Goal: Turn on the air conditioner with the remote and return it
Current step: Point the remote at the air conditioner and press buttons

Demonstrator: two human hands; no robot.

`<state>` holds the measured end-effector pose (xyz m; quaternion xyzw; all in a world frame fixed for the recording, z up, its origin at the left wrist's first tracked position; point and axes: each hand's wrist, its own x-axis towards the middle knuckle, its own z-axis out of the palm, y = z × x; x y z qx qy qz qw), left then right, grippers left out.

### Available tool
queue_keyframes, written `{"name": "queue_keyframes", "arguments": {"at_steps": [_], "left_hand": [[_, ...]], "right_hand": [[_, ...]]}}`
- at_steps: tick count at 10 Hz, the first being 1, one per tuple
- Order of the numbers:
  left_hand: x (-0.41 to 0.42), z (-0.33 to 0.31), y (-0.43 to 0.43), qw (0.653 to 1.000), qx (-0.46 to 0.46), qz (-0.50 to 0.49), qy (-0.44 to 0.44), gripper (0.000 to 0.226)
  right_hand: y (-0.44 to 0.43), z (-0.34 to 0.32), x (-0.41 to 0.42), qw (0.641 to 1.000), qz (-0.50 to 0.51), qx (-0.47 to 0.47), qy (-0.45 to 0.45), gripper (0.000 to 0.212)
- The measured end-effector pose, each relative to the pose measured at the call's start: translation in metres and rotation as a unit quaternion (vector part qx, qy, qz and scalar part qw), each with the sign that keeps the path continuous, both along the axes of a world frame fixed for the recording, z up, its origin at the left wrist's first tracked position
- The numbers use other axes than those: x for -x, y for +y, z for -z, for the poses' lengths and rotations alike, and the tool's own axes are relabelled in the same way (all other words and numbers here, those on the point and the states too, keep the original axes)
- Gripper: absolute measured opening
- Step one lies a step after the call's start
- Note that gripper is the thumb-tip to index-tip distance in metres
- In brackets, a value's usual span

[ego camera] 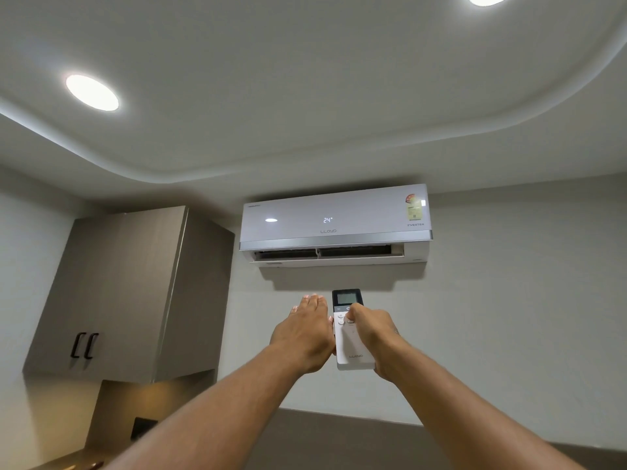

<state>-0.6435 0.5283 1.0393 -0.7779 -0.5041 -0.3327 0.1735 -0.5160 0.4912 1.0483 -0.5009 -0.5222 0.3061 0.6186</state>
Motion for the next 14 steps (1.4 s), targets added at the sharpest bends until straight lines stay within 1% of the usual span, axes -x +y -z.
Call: {"name": "queue_keyframes", "arguments": {"at_steps": [2,5,6,7,9,10,11,12,13,14], "left_hand": [[0.003,-0.001,-0.002,1.0,0.002,0.0,-0.003,0.059],[0.006,-0.002,-0.005,1.0,0.003,0.009,-0.009,0.059],[0.008,-0.004,-0.005,1.0,0.001,0.01,-0.01,0.059],[0.012,-0.007,-0.005,1.0,-0.004,0.009,-0.015,0.057],[0.023,-0.008,-0.005,0.999,-0.007,0.014,-0.033,0.057],[0.023,-0.009,-0.009,0.999,0.0,0.011,-0.044,0.055],[0.016,-0.012,-0.016,0.986,0.02,0.06,-0.157,0.033],[0.009,-0.014,-0.02,0.959,0.058,0.105,-0.257,0.036],[-0.005,-0.017,-0.018,0.894,0.157,0.177,-0.38,0.024],[-0.027,-0.016,-0.014,0.859,0.204,0.223,-0.413,0.022]], "right_hand": [[0.0,0.001,0.003,1.0,-0.004,-0.002,0.004,0.021],[0.0,-0.002,0.005,1.0,-0.019,-0.003,0.012,0.032],[-0.002,-0.003,0.006,1.0,-0.017,-0.004,0.011,0.029],[-0.003,-0.004,0.005,1.0,-0.017,-0.007,0.011,0.031],[-0.004,-0.004,0.005,1.0,-0.017,-0.01,0.018,0.024],[-0.003,-0.004,0.006,1.0,-0.017,-0.01,0.016,0.026],[0.003,-0.004,0.008,1.0,-0.014,-0.008,0.015,0.028],[0.008,-0.002,0.007,1.0,-0.013,-0.007,0.018,0.029],[0.008,0.004,-0.002,1.0,-0.003,-0.004,0.02,0.03],[0.003,0.007,-0.023,0.999,0.022,-0.003,0.023,0.028]]}}
